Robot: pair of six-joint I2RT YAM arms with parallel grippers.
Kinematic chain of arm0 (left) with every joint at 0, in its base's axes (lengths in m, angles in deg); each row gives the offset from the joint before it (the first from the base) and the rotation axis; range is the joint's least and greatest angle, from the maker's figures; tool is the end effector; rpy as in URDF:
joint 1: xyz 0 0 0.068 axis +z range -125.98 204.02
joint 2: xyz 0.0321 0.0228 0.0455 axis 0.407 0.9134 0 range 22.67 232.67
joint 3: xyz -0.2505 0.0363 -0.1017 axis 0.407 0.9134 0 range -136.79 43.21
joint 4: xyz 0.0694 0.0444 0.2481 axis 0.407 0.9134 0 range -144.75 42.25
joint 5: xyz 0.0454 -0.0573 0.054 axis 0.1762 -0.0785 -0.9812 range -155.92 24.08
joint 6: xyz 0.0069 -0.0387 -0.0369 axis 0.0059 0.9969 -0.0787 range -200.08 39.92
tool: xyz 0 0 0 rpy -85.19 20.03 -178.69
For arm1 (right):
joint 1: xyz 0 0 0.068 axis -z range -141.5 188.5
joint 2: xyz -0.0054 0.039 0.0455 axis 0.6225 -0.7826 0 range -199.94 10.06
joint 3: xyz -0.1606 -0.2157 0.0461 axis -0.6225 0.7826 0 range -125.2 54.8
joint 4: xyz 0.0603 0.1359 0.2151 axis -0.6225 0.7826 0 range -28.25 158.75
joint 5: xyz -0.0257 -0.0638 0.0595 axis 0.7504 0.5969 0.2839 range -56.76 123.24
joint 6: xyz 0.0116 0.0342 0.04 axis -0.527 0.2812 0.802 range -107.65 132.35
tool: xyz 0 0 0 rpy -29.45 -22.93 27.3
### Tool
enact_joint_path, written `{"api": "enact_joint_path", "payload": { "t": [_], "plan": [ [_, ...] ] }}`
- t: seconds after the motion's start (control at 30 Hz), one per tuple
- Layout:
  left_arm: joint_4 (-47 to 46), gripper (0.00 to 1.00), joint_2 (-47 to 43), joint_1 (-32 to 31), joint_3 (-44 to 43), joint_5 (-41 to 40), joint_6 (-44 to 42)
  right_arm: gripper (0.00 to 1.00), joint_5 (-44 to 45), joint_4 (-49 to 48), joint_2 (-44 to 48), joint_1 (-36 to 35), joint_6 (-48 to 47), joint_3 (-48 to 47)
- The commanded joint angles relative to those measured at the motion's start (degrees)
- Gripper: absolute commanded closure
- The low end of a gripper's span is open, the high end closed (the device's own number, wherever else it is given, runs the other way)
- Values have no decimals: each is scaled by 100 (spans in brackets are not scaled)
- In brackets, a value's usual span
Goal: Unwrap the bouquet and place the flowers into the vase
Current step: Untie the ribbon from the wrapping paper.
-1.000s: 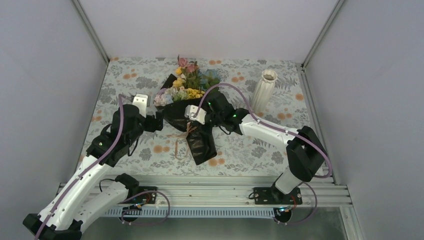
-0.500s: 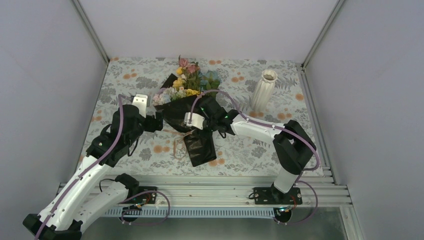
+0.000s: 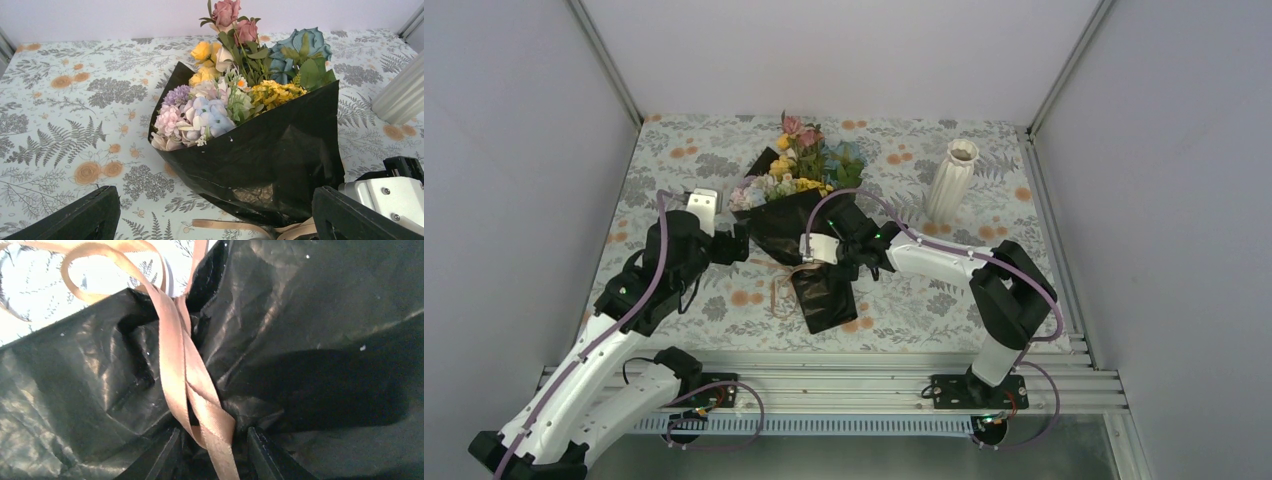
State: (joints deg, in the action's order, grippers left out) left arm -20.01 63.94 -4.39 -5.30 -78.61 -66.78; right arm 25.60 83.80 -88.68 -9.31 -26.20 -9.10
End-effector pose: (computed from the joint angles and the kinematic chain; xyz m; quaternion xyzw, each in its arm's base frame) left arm 0.1388 -0.0662 0.3279 0.0549 0.8499 -0.0953 0.5154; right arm 0.2351 0.2664 0.1922 -0.6683 0.6845 0.0866 0.2782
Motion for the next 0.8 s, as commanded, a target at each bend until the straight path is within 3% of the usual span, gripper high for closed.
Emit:
{"api": "enact_joint_path", "payload": {
  "t": [0.0,0.23,0.4,0.6,0.77],
  "plan": [
    [-128,5,-84,-7,35,-53,14,65,411,242,18,36,-49,-164],
    [-125,5,-83,-12,48,-64,32,77,919,239,111,31,-45,-198],
    [-118,5,-63,-12,37,-105,50,91,930,222,302,21,-1,-247],
    [-108,5,-73,-7,35,-125,67,89,890,156,696,4,128,-262],
    [-111,5,-67,-7,28,-131,67,96,876,265,724,1,156,-250]
  ]
}}
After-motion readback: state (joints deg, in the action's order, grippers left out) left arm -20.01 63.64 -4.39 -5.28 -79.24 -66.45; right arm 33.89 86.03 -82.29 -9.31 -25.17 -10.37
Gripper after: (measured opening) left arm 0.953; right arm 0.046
